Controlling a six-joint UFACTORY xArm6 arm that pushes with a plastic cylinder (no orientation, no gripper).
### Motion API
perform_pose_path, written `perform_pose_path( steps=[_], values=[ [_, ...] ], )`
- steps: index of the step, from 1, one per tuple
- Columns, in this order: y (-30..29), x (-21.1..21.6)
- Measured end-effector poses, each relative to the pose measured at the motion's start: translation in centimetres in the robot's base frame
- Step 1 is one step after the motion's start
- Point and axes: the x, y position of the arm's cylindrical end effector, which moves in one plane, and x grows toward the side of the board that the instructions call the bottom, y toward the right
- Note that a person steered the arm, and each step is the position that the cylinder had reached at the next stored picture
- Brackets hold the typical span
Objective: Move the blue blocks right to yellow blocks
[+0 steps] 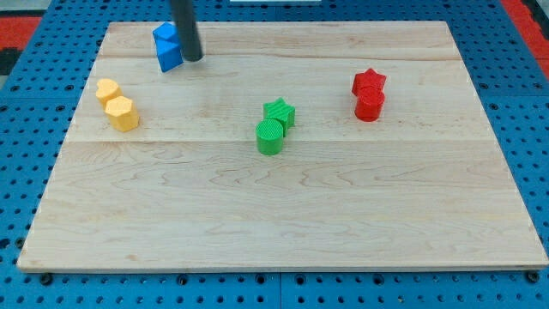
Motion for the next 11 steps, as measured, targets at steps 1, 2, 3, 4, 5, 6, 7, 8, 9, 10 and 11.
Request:
perform_pose_path(
  steps=[1,2,3,4,5,6,7,8,9,10,11],
  values=[
    [-2.0,-3.9],
    [-3.1,-6.4],
    [-5.8,-6.3],
    [-5.2,-3.6],
    [-5.2,-0.6],
    [-5.0,1.7],
    [-5.0,4.4],
    [-5.0,6.7],
    [-5.0,8.7],
    [-1.8,8.9],
    [7.6,8.1]
  ],
)
